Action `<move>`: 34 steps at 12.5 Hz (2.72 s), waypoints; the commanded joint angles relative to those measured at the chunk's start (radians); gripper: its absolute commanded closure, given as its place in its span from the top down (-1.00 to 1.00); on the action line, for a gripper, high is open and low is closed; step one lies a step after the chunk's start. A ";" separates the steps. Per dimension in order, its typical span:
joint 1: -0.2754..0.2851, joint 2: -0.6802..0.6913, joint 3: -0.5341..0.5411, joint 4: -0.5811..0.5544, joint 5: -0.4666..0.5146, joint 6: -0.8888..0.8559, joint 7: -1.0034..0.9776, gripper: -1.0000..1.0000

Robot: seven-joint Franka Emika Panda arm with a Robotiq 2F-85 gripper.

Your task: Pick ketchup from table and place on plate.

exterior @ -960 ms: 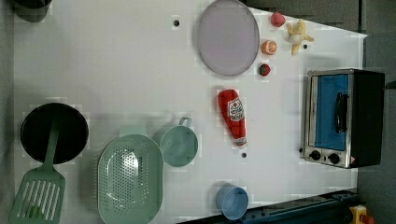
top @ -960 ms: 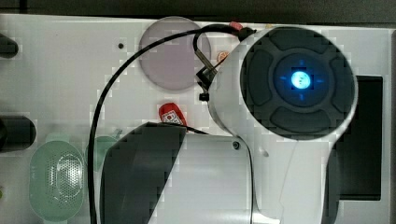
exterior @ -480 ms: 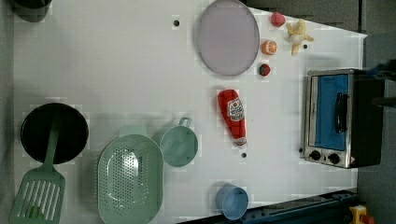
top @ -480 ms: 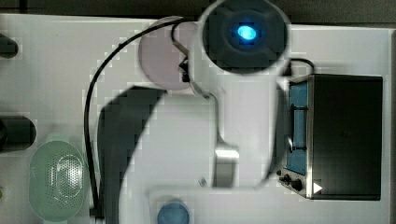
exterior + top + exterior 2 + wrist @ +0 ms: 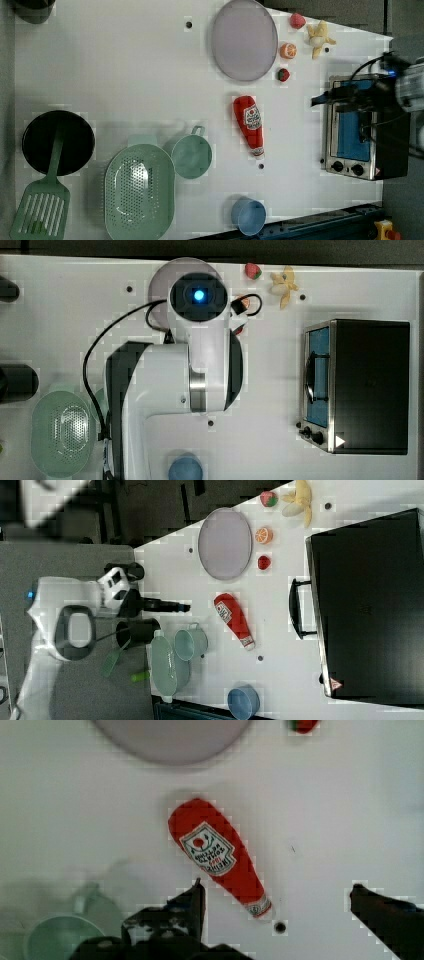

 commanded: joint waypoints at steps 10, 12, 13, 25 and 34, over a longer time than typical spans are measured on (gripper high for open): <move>0.043 0.134 0.016 -0.246 -0.011 0.367 -0.386 1.00; 0.043 0.182 0.016 -0.244 -0.011 0.381 -0.386 1.00; 0.043 0.206 0.015 -0.244 -0.011 0.409 -0.385 1.00; 0.046 0.394 0.016 -0.242 -0.011 0.603 -0.383 0.68; 0.046 0.192 0.020 -0.235 -0.010 0.442 -0.341 0.27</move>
